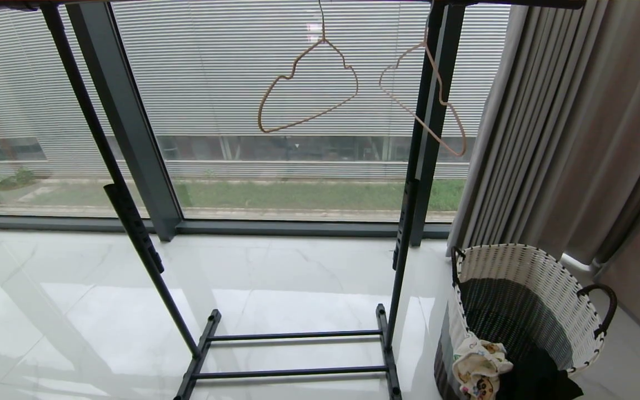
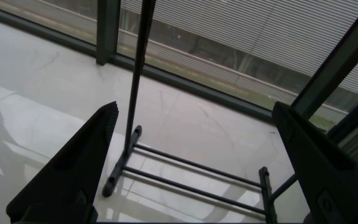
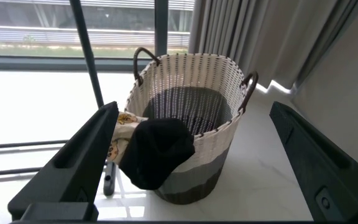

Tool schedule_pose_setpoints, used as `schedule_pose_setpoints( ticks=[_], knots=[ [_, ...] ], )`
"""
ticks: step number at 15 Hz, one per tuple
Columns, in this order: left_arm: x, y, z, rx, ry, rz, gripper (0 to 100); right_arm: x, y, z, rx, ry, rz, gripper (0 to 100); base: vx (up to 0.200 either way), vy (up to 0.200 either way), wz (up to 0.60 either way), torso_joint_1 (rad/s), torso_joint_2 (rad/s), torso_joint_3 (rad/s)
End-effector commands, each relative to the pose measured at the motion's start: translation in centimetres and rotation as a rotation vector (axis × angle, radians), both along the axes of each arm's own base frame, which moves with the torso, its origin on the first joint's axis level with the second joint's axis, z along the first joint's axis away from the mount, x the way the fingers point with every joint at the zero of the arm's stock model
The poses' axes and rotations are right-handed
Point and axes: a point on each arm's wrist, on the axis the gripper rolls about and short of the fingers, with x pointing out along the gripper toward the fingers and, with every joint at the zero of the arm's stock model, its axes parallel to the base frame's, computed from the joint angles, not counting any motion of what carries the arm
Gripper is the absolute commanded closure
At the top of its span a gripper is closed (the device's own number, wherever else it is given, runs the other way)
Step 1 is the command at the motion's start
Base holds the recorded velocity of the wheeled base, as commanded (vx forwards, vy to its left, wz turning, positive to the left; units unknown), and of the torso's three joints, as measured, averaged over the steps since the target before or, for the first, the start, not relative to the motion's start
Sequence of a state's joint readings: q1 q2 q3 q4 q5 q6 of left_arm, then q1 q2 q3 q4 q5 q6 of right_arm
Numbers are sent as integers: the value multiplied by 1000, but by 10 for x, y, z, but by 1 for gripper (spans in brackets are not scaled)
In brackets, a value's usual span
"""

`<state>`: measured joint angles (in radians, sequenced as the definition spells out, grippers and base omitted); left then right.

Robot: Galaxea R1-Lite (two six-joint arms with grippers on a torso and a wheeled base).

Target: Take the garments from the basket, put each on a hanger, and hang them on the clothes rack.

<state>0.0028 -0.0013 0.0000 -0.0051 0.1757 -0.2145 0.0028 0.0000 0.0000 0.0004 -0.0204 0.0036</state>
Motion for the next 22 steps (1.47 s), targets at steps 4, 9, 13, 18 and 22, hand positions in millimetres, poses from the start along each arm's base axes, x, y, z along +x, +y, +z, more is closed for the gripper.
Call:
schedule_pose_setpoints(
  ticks=[4,9,13,18,22],
  knots=[
    [0,0,0,4,3,-14,0,0,0,0,-22,5,-1,0,0,0,0,0,0,0],
    [0,0,0,6,3,-19,0,0,0,0,-62,5,2,0,0,0,0,0,0,0],
    [0,0,0,4,3,-19,0,0,0,0,-65,5,2,0,200,0,0,2,-2,4],
    [0,0,0,3,2,-19,0,0,0,0,-73,4,4,0,40,0,0,2,1,0],
    [0,0,0,3,2,-19,0,-2,1,14,-90,-31,75,0,0,0,0,0,0,0]
  ],
)
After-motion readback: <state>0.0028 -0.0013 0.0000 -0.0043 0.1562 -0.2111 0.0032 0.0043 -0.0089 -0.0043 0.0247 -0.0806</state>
